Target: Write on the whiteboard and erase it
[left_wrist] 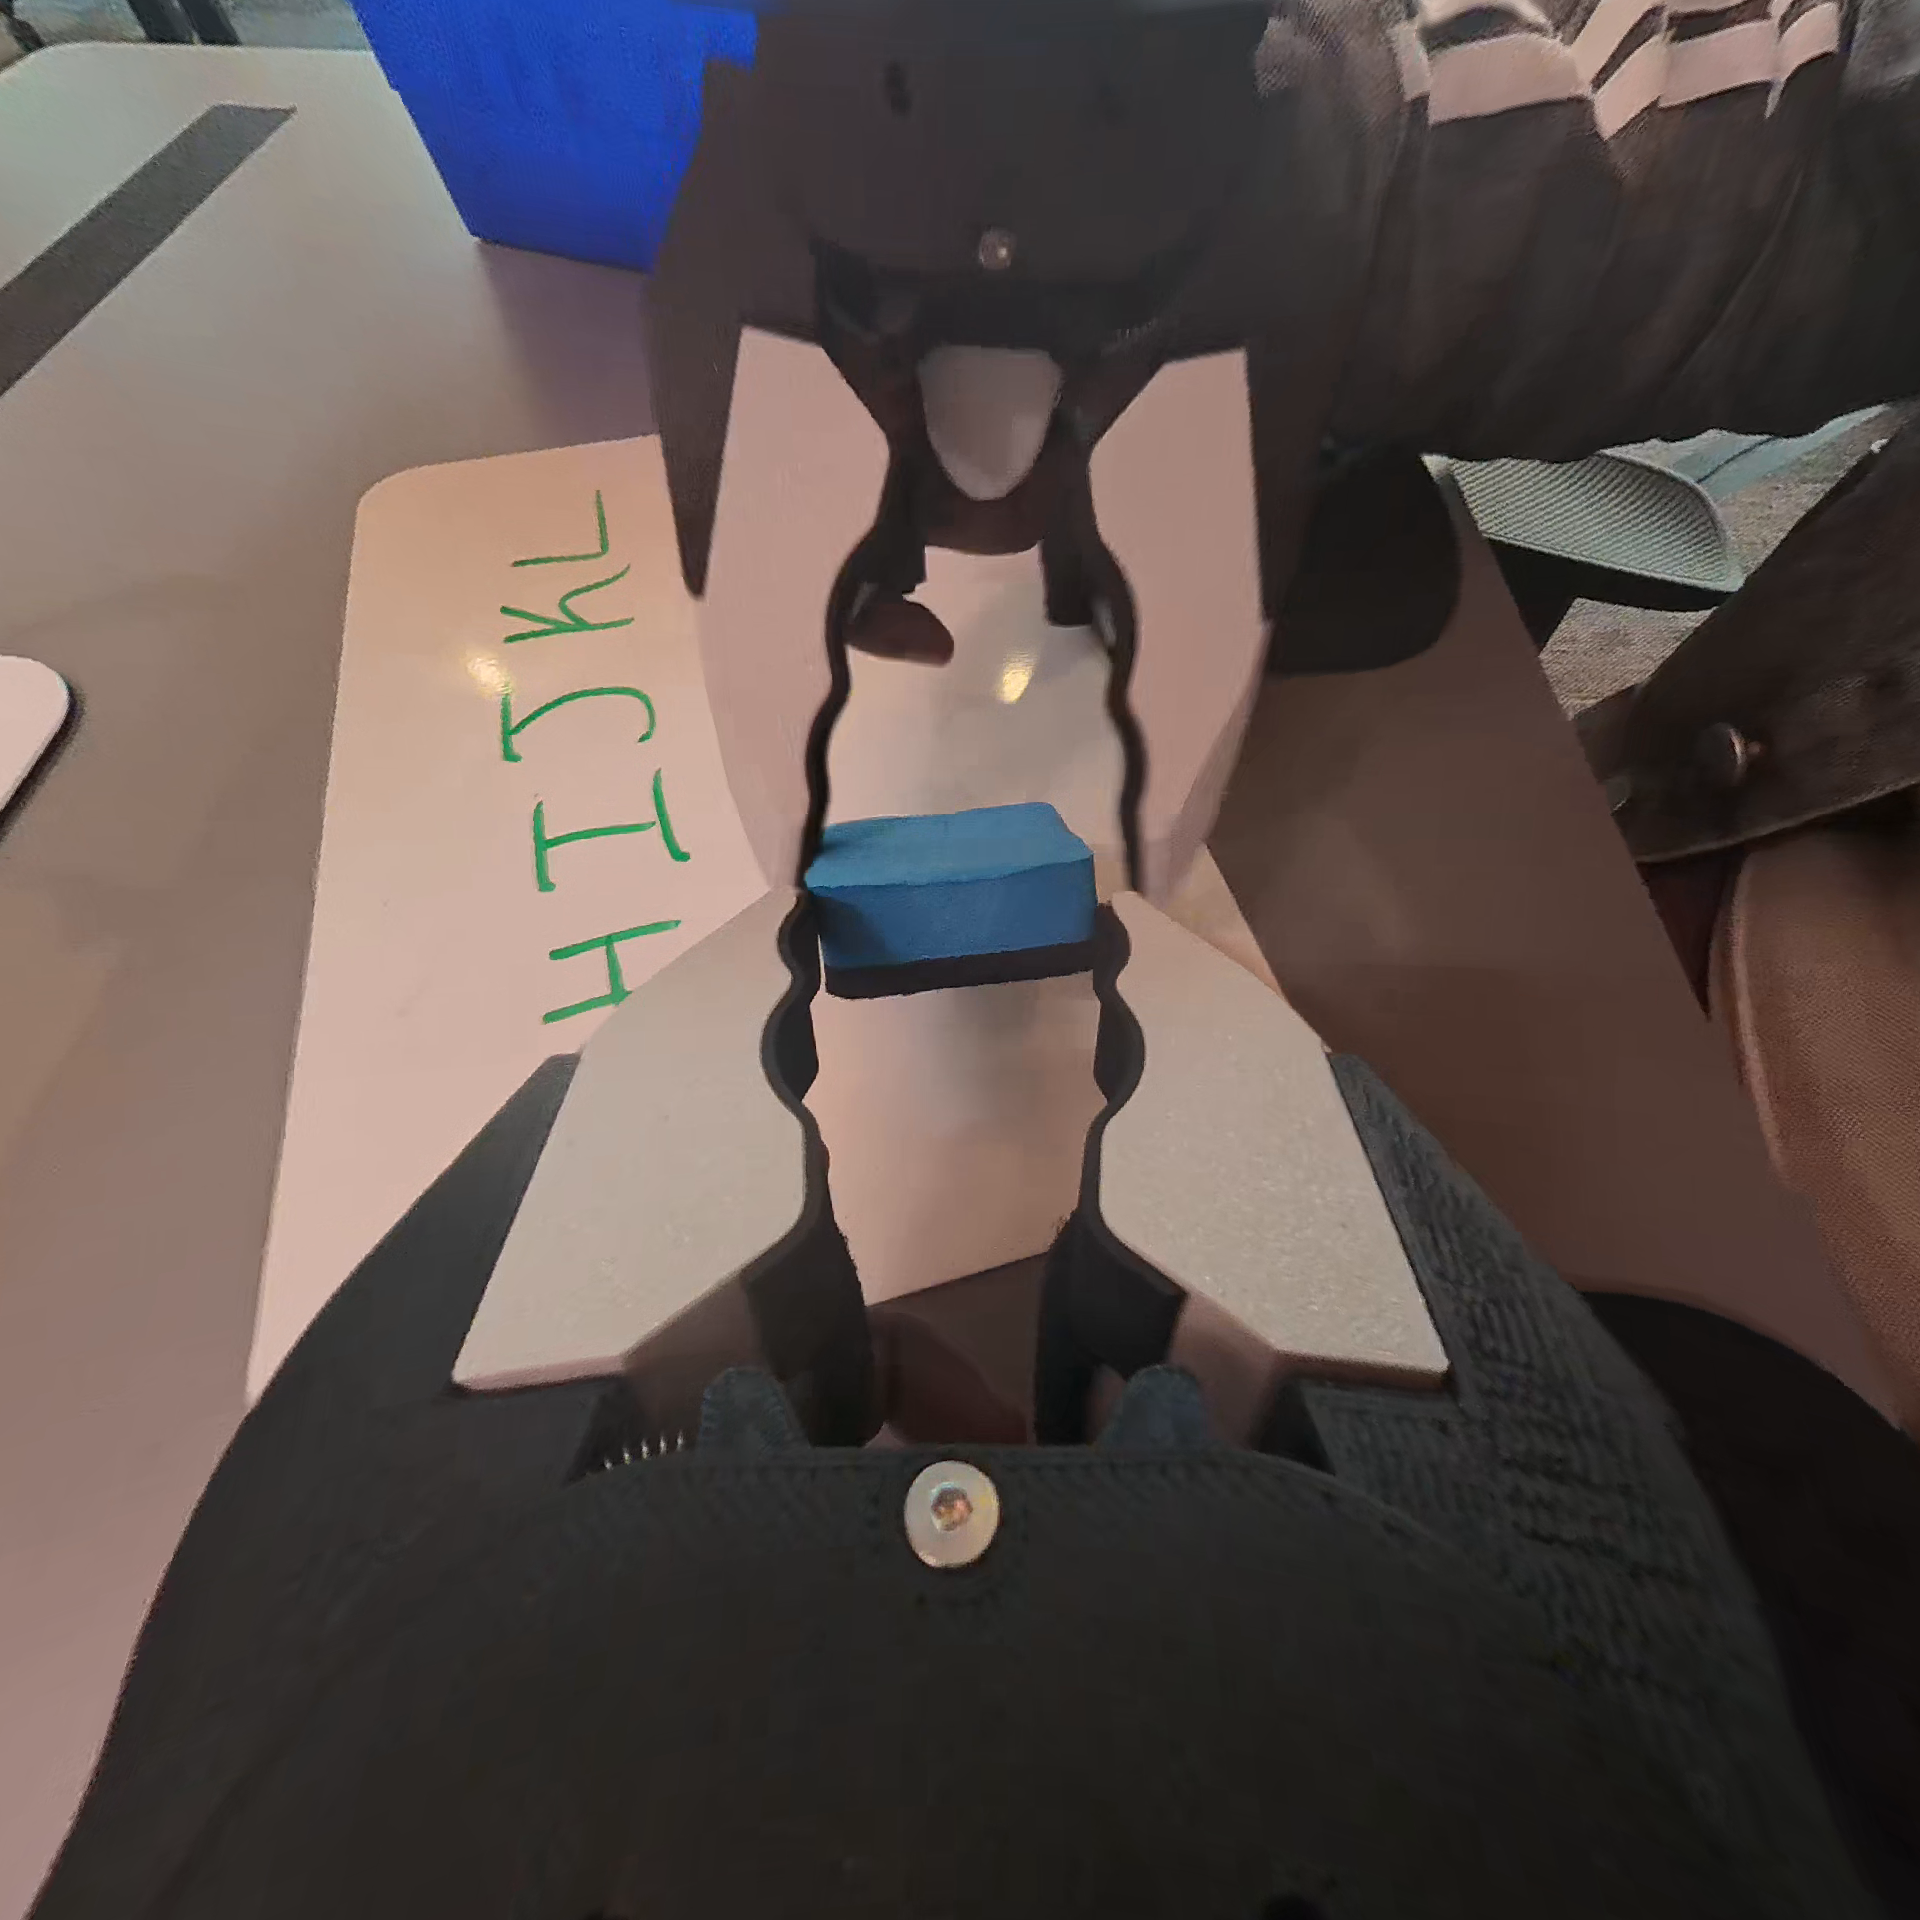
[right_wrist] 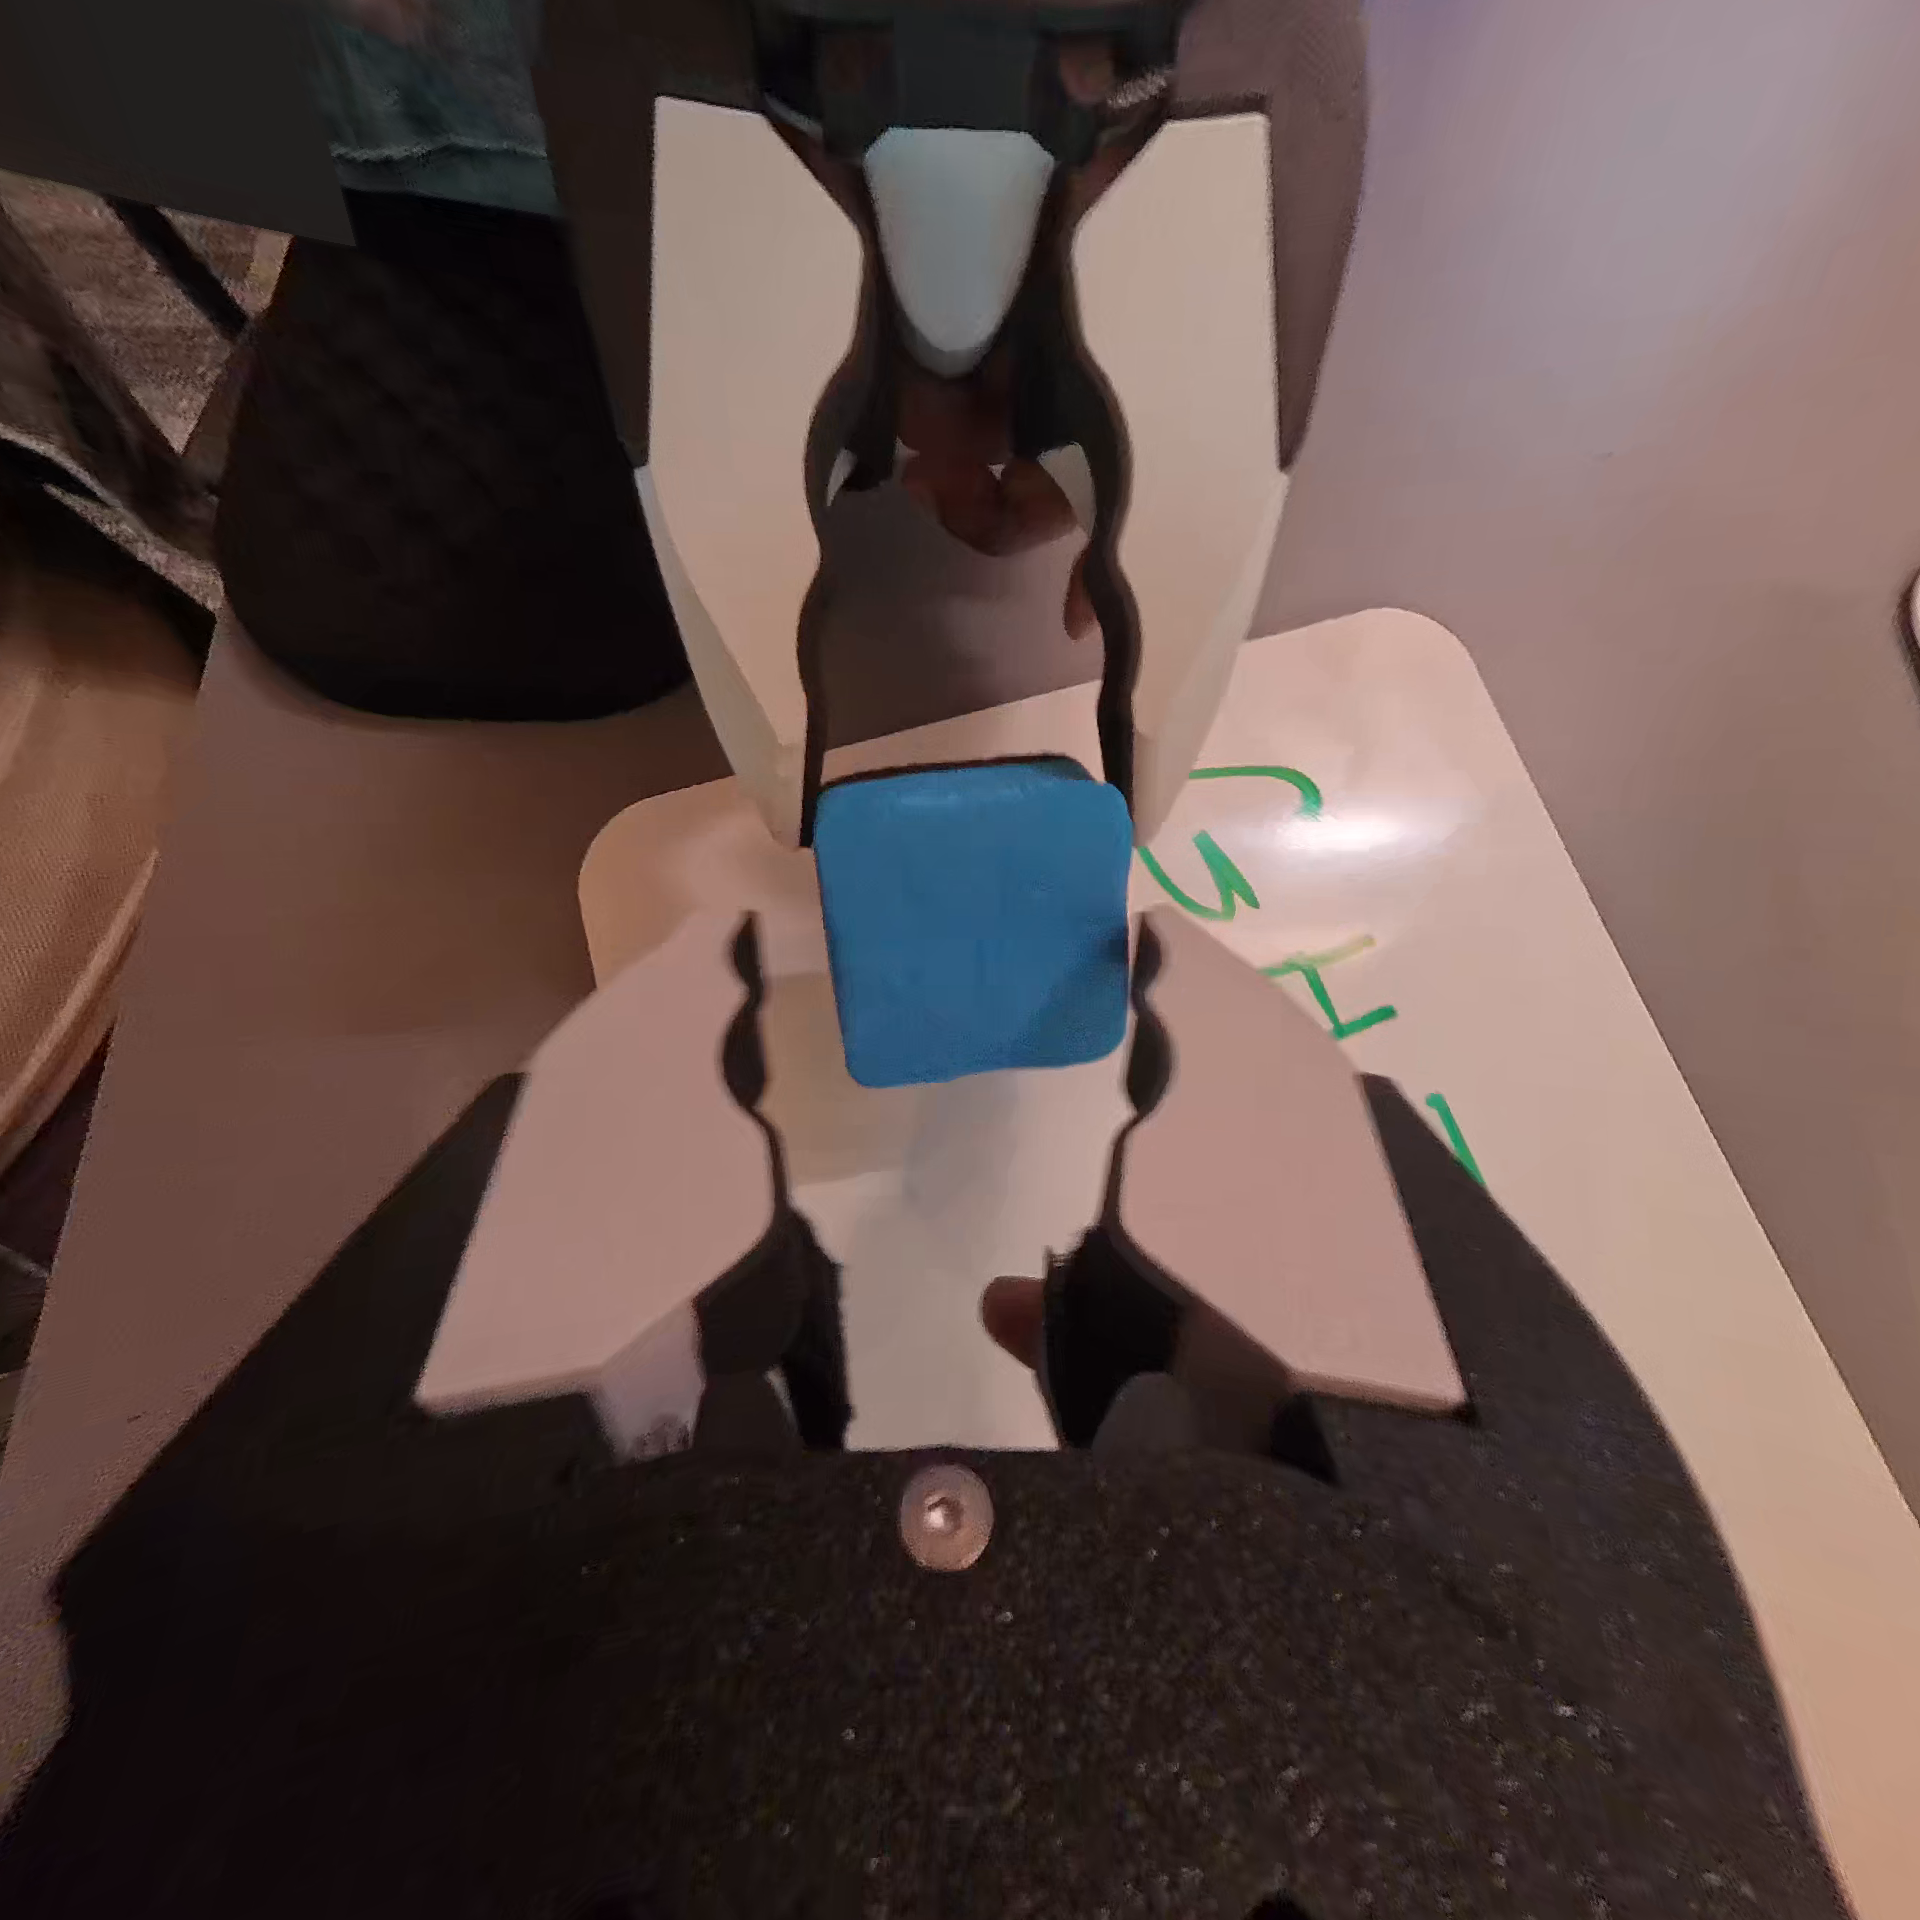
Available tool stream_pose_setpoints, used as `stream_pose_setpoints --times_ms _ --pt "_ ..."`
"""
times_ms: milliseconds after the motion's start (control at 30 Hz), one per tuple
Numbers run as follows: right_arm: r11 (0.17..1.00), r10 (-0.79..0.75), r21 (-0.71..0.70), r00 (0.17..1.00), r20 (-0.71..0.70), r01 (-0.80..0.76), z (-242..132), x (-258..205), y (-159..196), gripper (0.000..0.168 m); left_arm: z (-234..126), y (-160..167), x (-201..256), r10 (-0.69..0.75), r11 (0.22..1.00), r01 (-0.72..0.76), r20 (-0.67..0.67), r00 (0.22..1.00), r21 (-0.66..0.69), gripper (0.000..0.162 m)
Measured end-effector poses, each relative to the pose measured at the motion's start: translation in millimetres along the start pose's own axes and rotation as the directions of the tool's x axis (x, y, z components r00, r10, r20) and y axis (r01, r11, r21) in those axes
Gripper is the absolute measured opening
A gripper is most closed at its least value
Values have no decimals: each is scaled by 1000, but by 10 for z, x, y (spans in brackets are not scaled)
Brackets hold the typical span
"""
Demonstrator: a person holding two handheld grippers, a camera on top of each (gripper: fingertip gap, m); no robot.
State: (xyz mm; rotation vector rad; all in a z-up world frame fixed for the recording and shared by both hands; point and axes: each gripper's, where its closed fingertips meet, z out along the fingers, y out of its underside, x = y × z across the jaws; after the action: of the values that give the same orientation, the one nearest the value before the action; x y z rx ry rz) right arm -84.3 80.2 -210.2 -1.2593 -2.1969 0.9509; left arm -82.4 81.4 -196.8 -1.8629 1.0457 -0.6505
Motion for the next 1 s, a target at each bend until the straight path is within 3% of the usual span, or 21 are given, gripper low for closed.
stream_pose_setpoints --times_ms 33,167,267,367,467,533,767,833,1000 --pt "1000 -19 -16 1000 -19 19 11 17 18 55 12 12 26 2 1000 -2 -14 1000 -6 51" --pt "996 -12 -90 998 -59 6 -37 88 103 54 0 100 -94 -30 997 33 50 998 -65 57" --pt "967 -44 -253 996 -79 23 -86 119 272 54 -115 247 -437 -55 990 83 232 971 -116 56" --pt "939 -64 -342 995 -72 36 -35 107 359 54 -250 429 -764 -92 971 176 425 900 -163 37" --pt "930 -51 -366 996 -73 21 61 124 407 56 -281 487 -806 -169 954 260 446 879 -152 15" --pt "937 -26 -350 997 -74 -2 74 140 395 68 -288 549 -801 -186 942 288 443 877 -174 13" --pt "945 -25 -327 999 -32 13 76 109 374 54 -227 664 -638 -213 916 310 346 914 -256 13" --pt "945 -33 -328 999 -26 22 80 121 370 53 -176 686 -525 -263 904 334 269 926 -266 1" --pt "941 11 -338 1000 -17 -16 140 275 308 56 -167 686 -481 -320 890 376 233 918 -258 0"
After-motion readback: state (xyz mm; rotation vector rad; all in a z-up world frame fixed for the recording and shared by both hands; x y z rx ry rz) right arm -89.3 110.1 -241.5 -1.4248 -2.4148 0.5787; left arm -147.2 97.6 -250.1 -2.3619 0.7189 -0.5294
